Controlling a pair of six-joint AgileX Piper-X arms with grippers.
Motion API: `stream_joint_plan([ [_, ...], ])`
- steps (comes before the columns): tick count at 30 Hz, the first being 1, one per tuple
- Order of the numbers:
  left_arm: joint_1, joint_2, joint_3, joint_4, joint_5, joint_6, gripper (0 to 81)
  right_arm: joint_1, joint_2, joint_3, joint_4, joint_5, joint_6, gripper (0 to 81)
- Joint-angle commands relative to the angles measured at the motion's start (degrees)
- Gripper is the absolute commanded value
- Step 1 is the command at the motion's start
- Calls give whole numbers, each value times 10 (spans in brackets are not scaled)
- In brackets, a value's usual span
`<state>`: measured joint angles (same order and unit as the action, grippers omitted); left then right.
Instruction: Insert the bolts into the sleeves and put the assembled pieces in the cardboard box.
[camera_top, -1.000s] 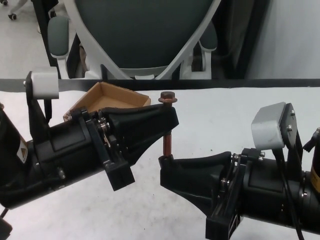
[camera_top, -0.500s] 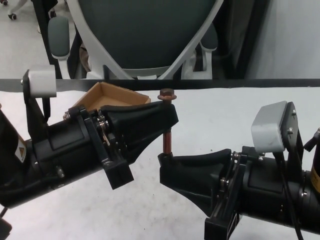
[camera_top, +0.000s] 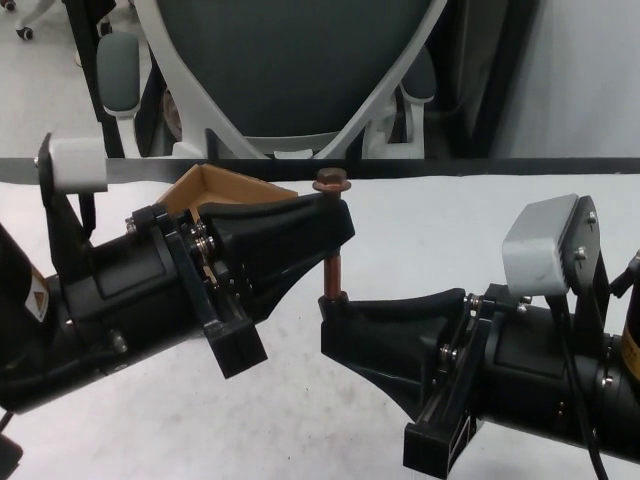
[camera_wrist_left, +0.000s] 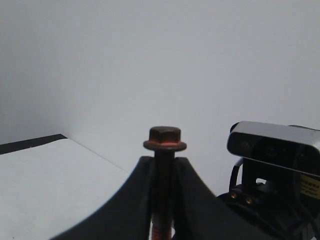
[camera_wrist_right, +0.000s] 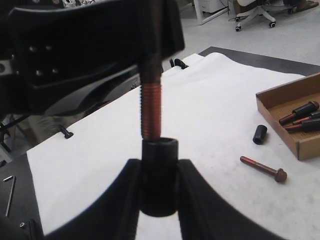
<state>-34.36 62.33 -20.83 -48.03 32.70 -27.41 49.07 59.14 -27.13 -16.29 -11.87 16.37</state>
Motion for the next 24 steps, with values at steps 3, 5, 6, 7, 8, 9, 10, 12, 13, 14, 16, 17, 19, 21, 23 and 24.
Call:
stream_joint_plan([
  [3, -2, 0, 0, 6, 14, 13, 8, 0, -1, -18, -29, -1, -5, 2],
  [5, -2, 0, 0, 6, 14, 22, 8, 0, -1, -19, -29, -1, -5, 2],
  [6, -2, 0, 0, 6, 13, 25, 8, 0, -1, -20, -29, -1, -5, 2],
  [7, -2, 0, 0, 6, 12, 26, 8, 0, -1, -21, -29, -1, -5, 2],
  [8, -2, 0, 0, 6, 12, 26, 8, 0, -1, -21, -29, -1, -5, 2],
  [9, -2, 0, 0, 6, 12, 27, 8, 0, -3, -21, -29, -1, -5, 2],
  [10, -2, 0, 0, 6, 12, 33, 8, 0, -3, -21, -29, -2, -5, 2],
  [12, -2, 0, 0, 6, 12, 39, 8, 0, -4, -22, -29, -16, -5, 2],
  [13, -2, 0, 0, 7, 12, 39, 8, 0, -5, -22, -29, -23, -5, 2],
  [14, -2, 0, 0, 7, 10, 38, 8, 0, -4, -22, -29, -27, -5, 2],
  [16, -2, 0, 0, 7, 8, 38, 8, 0, -4, -22, -29, -26, -5, 2],
  [17, -2, 0, 0, 7, 8, 38, 8, 0, -4, -22, -29, -26, -5, 2],
  [19, -2, 0, 0, 7, 8, 32, 8, 0, -4, -22, -29, -21, -5, 2],
  [21, -2, 0, 0, 7, 8, 15, 8, 0, -4, -22, -33, -21, -5, 2],
  [23, -2, 0, 0, 7, 8, 0, 8, 0, -4, -22, -52, -19, -5, 2],
  [24, -2, 0, 0, 7, 8, -7, 8, 0, -4, -22, -62, -10, -5, 2],
])
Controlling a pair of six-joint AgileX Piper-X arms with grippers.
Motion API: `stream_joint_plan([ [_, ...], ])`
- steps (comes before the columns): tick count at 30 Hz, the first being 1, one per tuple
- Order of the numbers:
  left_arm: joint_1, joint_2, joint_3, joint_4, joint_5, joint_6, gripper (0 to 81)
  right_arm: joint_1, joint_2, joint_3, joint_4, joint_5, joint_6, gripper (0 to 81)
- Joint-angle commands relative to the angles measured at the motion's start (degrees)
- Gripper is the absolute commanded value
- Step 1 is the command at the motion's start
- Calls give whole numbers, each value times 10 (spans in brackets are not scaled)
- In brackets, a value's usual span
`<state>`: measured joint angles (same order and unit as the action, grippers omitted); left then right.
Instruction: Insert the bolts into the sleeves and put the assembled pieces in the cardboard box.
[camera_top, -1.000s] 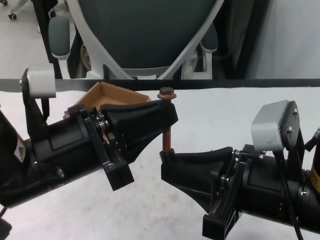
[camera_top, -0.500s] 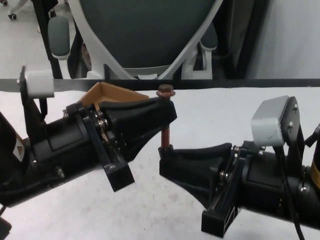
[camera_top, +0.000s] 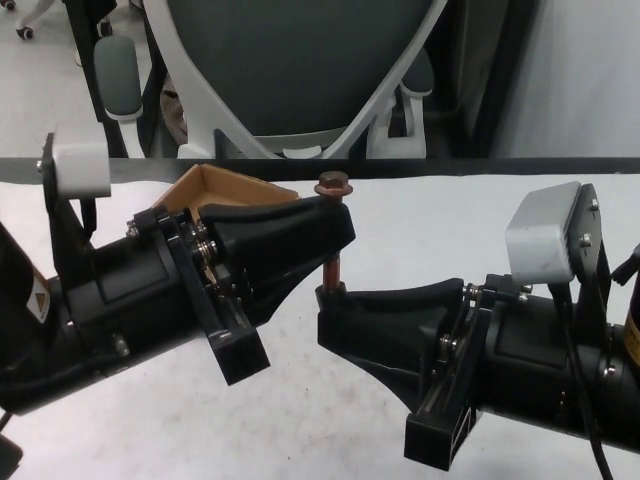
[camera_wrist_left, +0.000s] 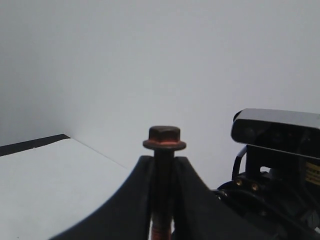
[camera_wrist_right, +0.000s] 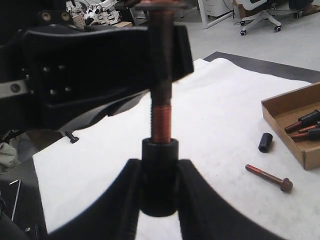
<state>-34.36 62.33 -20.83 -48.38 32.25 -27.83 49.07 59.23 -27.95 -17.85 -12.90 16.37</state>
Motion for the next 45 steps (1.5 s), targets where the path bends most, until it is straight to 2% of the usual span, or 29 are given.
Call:
stream_joint_plan([
  [1, -2, 0, 0, 10, 13, -7, 8, 0, -5, -13, -61, 10, -5, 2],
  [6, -2, 0, 0, 9, 3, -9, 8, 0, -5, -13, -91, 64, -5, 2],
  [19, -2, 0, 0, -5, 5, -22, 0, 0, -16, -13, -116, 66, -5, 2],
  [20, -2, 0, 0, -3, 9, -22, 18, 0, -16, -13, -116, 66, -5, 2],
  [24, -2, 0, 0, -3, 43, 11, 189, 0, -16, -13, -116, 66, -5, 2],
  [28, -2, 0, 0, -3, 33, 49, 477, 0, -16, -13, -116, 66, -5, 2],
  [30, 3, 0, 0, 2, 19, 48, 549, 0, -16, -13, -116, 66, -5, 2],
  [33, 21, 0, 0, 31, 12, 48, 552, 0, -16, -15, -116, 66, -5, 2],
  [39, 94, 0, -1, 62, 13, 69, 552, -11, -16, -27, -107, 66, -5, 2],
  [42, 141, 0, -3, 67, 13, 73, 525, -33, -16, -47, -50, 66, 0, 2],
  [45, 179, 0, -22, 135, 15, 94, 495, -60, -13, -83, 46, 63, -1, 2],
])
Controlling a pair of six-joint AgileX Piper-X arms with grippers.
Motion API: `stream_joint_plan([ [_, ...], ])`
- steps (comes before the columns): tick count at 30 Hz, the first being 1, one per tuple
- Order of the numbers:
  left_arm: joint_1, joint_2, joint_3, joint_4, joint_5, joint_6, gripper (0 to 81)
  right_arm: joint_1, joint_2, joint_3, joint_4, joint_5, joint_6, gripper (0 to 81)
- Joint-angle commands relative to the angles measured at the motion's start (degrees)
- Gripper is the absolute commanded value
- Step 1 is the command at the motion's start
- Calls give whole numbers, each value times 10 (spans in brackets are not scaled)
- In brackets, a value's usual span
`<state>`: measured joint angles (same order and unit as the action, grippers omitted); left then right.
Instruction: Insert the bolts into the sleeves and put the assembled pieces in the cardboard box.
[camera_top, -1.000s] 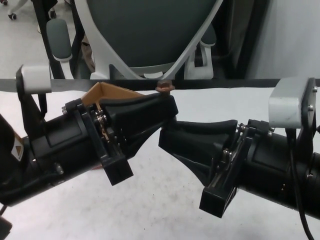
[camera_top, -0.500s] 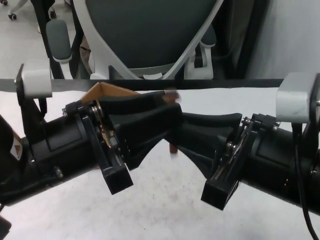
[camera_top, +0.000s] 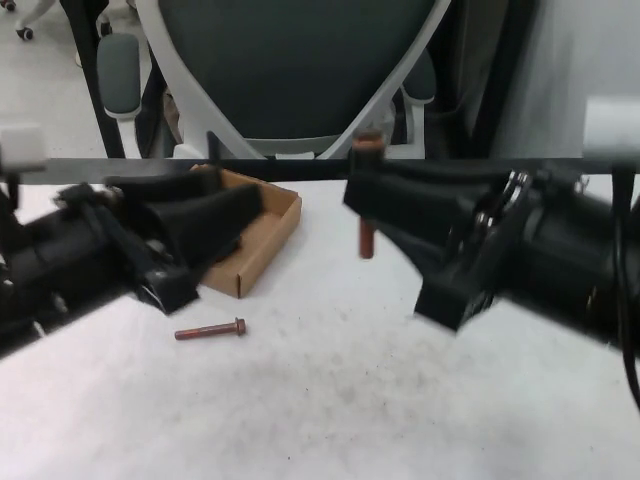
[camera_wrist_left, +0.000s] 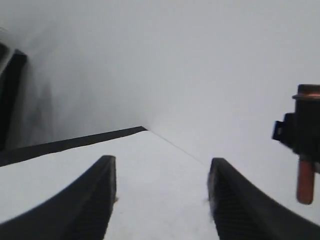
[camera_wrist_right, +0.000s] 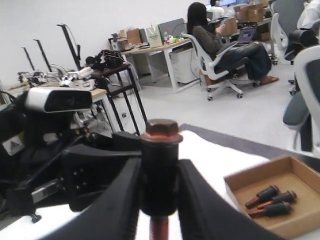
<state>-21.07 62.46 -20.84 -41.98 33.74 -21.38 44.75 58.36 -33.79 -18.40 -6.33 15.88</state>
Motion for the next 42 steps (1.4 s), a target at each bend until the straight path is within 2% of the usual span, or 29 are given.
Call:
stream_joint_plan([
  [1, 53, -2, -31, 110, 2, 47, 494, -27, -2, -35, 75, -7, 2, 2],
  [5, 65, -1, -90, 300, -1, 183, 494, -69, 23, -84, 161, -44, 2, 2],
  [8, 65, 1, -144, 444, -37, 312, 494, -96, 60, -117, 191, -93, 5, 2],
  [10, 65, 5, -169, 510, -59, 362, 494, -110, 89, -137, 197, -114, 18, 2],
  [19, 65, 60, -205, 585, -107, 387, 470, -134, 270, -295, 281, -219, 58, 2],
  [29, 65, 156, -260, 636, -141, 434, 467, -135, 453, -531, 414, -236, 56, 2],
  [38, 65, 270, -343, 692, -219, 508, 467, -137, 622, -752, 524, -262, 72, 2],
  [42, 65, 317, -369, 692, -221, 514, 457, -138, 684, -825, 545, -276, 87, 2],
])
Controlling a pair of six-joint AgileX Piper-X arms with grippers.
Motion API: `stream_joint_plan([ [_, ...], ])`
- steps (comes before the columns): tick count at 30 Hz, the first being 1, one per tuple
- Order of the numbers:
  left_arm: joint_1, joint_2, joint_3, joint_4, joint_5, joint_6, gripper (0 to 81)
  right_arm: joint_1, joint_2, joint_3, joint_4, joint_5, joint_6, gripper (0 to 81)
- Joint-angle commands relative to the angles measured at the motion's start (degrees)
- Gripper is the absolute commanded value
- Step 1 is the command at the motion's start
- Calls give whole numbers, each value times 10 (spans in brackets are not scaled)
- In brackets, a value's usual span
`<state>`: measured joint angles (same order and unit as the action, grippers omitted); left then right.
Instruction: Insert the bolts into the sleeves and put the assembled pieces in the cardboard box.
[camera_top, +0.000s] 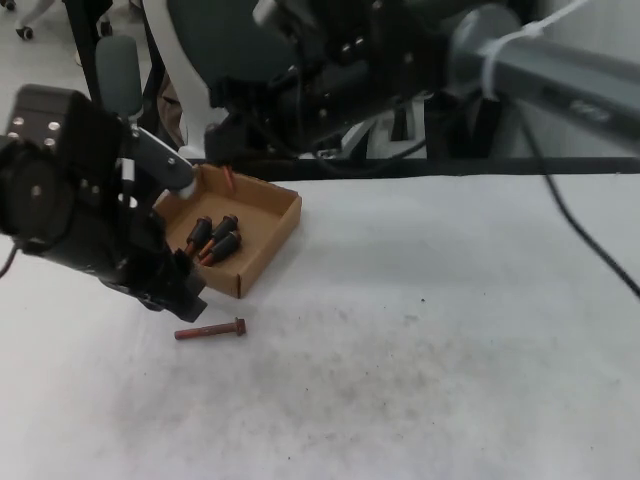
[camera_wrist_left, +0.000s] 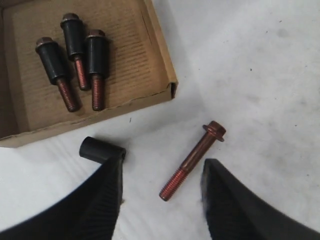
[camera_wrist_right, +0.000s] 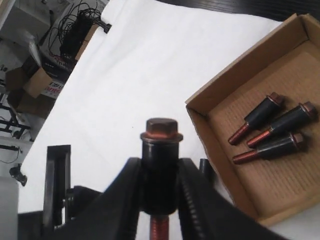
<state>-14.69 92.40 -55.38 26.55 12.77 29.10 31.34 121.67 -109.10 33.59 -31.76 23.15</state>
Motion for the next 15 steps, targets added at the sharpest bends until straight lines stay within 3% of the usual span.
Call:
stream_joint_plan([
  [1, 1, 27, -28, 6, -12, 9, 455, -5, 66, -90, 32, -20, 22, 2],
  [8, 1, 65, -46, 6, -12, 39, 455, -15, 144, -178, 70, -20, 39, 2],
  [15, 1, 78, -46, -1, -12, 59, 449, -27, 174, -197, 94, 30, 34, 2],
])
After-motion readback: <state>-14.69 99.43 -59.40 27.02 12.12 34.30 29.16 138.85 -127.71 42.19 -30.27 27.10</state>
